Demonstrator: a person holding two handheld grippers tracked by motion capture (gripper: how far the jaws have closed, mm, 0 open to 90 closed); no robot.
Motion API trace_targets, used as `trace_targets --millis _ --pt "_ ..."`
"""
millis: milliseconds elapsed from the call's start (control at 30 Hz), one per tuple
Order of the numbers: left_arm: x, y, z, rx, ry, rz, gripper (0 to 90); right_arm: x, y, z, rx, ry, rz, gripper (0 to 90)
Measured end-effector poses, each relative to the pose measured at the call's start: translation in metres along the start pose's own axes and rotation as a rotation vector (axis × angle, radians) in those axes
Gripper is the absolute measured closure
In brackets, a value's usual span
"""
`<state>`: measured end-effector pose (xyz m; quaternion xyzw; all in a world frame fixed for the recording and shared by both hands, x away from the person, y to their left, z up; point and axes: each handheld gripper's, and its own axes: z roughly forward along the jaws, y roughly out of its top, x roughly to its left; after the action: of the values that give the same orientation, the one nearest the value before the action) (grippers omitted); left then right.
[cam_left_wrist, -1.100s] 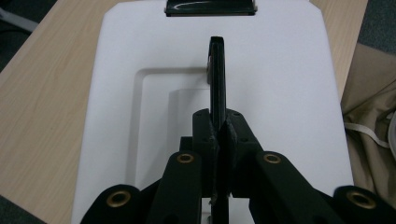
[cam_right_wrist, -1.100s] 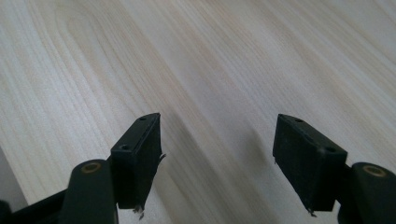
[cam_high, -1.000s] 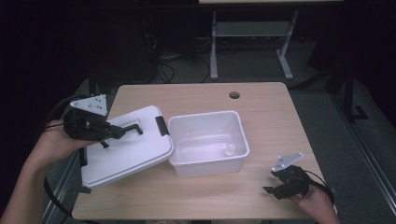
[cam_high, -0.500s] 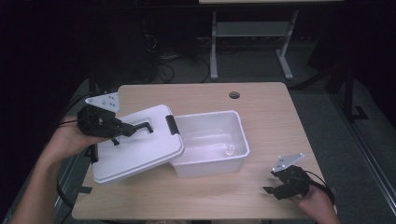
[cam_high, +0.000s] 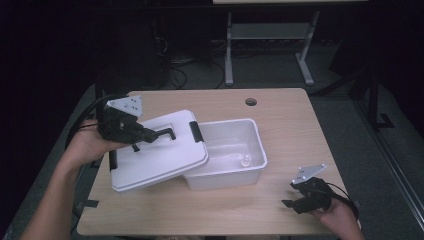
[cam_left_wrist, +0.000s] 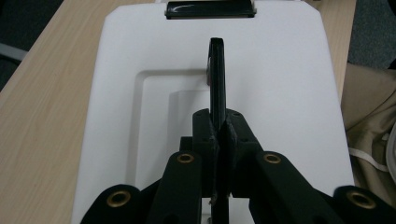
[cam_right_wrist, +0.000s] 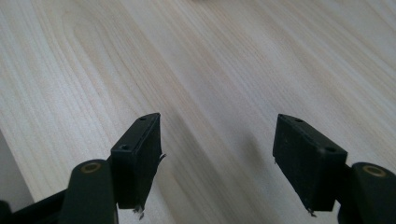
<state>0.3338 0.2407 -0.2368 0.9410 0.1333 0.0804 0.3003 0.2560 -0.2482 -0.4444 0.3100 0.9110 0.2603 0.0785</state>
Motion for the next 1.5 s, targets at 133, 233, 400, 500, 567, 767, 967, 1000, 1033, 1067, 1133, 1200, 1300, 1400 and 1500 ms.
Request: trace_targets --millis 133,233,400,500,567,767,967,1000,1033,1067,1133,1200,1300,1400,1500 --pt "0.001 0.007 0.005 0.002 -0.004 0.004 84.2 0.0 0.0 0.0 -0.003 -0.001 0.0 31.8" --pt "0.002 0.012 0.01 0.005 -0.012 0.011 84.2 0.0 0.0 0.0 -0.002 0.001 -0.001 31.8" --pt "0.003 0.021 0.018 0.005 -0.026 0.022 84.2 0.0 0.0 -0.001 -0.006 0.001 -0.005 31.6" --pt "0.003 0.027 0.023 0.007 -0.032 0.029 84.2 0.001 0.0 -0.001 -0.009 0.001 -0.002 31.6" --pt "0.003 0.031 0.027 0.003 -0.035 0.033 84.2 0.001 0.0 -0.002 -0.008 0.001 -0.001 31.6" --pt "0.004 0.041 0.036 0.005 -0.048 0.047 84.3 0.002 0.0 -0.002 -0.01 0.005 0.0 31.5" --pt "0.004 0.05 0.042 -0.002 -0.056 0.058 84.3 0.002 0.001 -0.001 -0.01 0.01 -0.007 31.5" --pt "0.004 0.051 0.043 -0.002 -0.057 0.058 84.3 0.003 0.001 0.0 -0.011 0.012 -0.005 31.5" --pt "0.004 0.052 0.045 -0.001 -0.06 0.062 84.3 0.003 0.001 0.0 -0.008 0.011 -0.006 31.5" --pt "0.004 0.053 0.046 0.001 -0.06 0.061 84.3 0.003 0.001 0.0 -0.007 0.01 -0.006 31.5" --pt "0.005 0.055 0.048 0.001 -0.061 0.063 84.2 0.003 0.001 0.0 -0.009 0.013 -0.004 31.5" --pt "0.005 0.057 0.05 0.0 -0.064 0.064 84.3 0.003 0.001 -0.001 -0.011 0.01 -0.008 31.5" --pt "0.005 0.062 0.054 -0.002 -0.071 0.067 84.3 0.003 0.001 -0.002 -0.015 0.01 -0.007 31.5" --pt "0.004 0.066 0.058 -0.002 -0.076 0.078 84.3 0.003 0.001 -0.002 -0.019 0.012 -0.004 31.5" --pt "0.005 0.07 0.061 0.002 -0.082 0.092 84.3 0.003 0.002 -0.002 -0.02 0.012 -0.006 31.5"
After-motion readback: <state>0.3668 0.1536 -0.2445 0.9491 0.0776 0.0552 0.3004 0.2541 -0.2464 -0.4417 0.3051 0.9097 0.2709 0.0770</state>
